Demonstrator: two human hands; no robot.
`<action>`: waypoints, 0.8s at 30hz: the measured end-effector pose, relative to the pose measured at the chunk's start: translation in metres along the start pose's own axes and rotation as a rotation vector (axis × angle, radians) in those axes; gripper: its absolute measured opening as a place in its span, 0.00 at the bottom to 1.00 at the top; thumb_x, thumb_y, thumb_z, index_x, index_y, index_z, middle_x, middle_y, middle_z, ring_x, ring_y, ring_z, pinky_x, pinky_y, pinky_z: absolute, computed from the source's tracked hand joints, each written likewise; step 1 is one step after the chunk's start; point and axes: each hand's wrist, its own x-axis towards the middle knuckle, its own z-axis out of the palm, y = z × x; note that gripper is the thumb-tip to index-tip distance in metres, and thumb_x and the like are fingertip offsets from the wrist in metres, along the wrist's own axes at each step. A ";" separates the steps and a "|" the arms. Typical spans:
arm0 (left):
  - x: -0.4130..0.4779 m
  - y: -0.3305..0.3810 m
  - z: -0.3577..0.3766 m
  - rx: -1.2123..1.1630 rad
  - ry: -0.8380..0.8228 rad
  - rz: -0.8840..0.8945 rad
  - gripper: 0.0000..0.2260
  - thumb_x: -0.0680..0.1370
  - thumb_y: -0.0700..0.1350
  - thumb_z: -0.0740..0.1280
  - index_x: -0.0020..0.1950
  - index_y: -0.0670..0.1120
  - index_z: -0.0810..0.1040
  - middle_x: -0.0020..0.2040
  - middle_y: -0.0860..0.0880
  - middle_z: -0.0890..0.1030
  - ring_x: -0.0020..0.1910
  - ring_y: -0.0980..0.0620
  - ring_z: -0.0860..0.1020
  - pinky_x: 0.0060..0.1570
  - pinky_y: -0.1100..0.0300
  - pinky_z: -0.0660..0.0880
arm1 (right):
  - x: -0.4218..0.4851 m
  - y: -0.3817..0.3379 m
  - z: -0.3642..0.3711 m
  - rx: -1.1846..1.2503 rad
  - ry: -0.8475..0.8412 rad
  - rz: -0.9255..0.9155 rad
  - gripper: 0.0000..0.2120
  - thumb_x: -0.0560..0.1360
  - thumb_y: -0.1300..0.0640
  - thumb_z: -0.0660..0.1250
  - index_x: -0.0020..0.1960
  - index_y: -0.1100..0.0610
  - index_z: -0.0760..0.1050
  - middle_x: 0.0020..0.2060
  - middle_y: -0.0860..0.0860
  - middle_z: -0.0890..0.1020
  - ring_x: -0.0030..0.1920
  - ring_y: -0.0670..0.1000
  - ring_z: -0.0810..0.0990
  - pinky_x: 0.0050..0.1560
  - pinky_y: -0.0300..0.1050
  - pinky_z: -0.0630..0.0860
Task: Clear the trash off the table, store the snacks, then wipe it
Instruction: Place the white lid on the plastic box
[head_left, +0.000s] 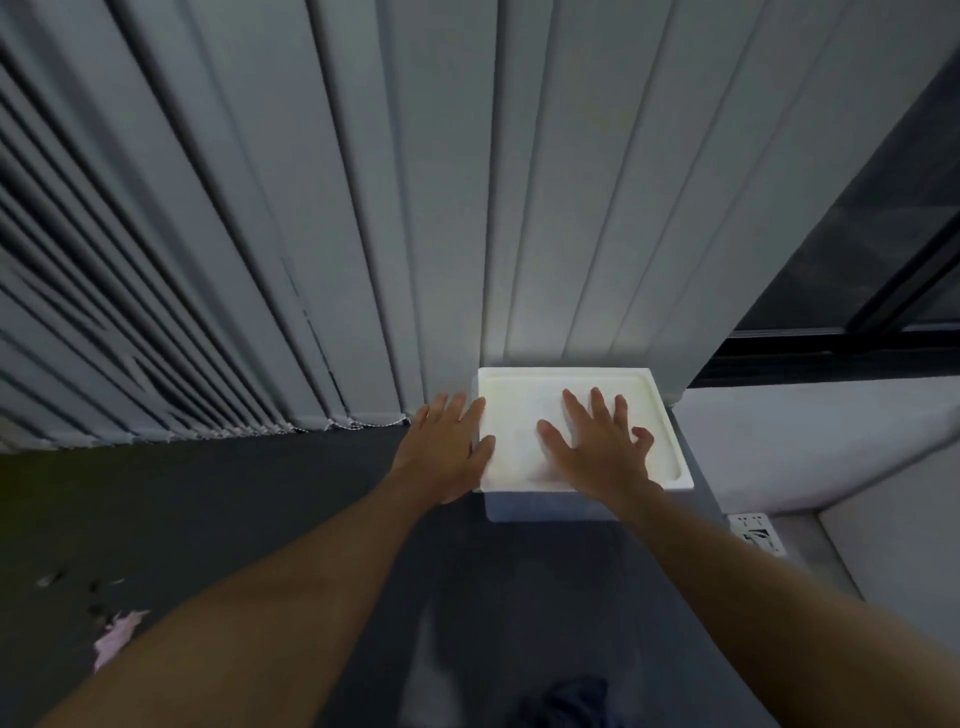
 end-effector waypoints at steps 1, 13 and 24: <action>-0.009 -0.003 -0.002 -0.018 0.021 -0.024 0.27 0.83 0.58 0.50 0.80 0.49 0.53 0.81 0.45 0.54 0.80 0.43 0.50 0.78 0.46 0.47 | -0.003 -0.009 -0.002 0.016 0.009 -0.020 0.37 0.74 0.25 0.40 0.78 0.40 0.50 0.80 0.48 0.50 0.80 0.58 0.47 0.73 0.70 0.48; -0.094 -0.063 -0.029 0.014 0.053 -0.251 0.27 0.83 0.60 0.45 0.81 0.52 0.51 0.82 0.47 0.50 0.80 0.46 0.45 0.78 0.47 0.42 | -0.041 -0.114 -0.009 0.109 0.007 -0.283 0.37 0.76 0.27 0.46 0.79 0.45 0.54 0.80 0.51 0.55 0.80 0.57 0.49 0.75 0.66 0.53; -0.180 -0.156 -0.038 -0.024 0.047 -0.392 0.28 0.83 0.61 0.45 0.81 0.52 0.47 0.82 0.48 0.47 0.80 0.46 0.43 0.78 0.47 0.42 | -0.082 -0.213 0.018 0.138 0.025 -0.469 0.34 0.77 0.30 0.51 0.77 0.47 0.61 0.76 0.52 0.65 0.77 0.57 0.58 0.74 0.61 0.59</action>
